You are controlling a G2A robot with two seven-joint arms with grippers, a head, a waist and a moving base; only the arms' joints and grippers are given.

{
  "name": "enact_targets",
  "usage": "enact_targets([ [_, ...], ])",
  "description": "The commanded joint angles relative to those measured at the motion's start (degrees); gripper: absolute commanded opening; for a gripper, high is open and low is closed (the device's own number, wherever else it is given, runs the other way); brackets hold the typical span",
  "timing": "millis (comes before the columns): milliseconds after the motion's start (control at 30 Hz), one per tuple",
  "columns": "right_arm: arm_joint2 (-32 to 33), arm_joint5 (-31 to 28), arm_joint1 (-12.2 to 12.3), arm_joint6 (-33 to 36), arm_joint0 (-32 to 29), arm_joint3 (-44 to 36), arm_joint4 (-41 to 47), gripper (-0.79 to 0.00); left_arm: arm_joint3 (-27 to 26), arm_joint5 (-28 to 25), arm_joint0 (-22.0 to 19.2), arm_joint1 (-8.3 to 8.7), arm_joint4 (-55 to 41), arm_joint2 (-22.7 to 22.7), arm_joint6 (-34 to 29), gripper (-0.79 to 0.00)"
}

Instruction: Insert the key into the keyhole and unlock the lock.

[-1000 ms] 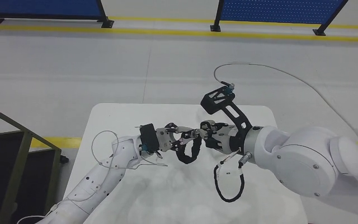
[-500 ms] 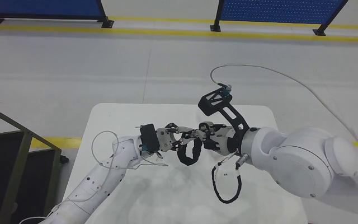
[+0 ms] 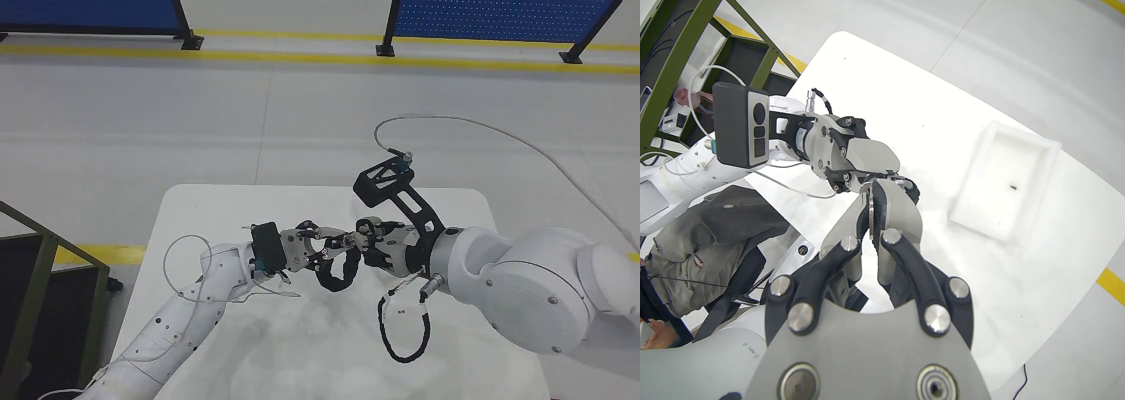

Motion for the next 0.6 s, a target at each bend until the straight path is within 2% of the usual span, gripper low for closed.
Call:
enact_targets([
  [0,-0.3,0.0,0.1,0.0,0.2,0.0,0.0,-0.785,0.0,-0.1,0.2,-0.06,0.0,-0.2,0.1,-0.785],
  [567,-2.6,0.6,0.5,-0.6,2.4,0.0,-0.2,-0.785,-0.3,-0.9,0.8,-0.48,0.8,-1.5,-0.1,-0.785],
])
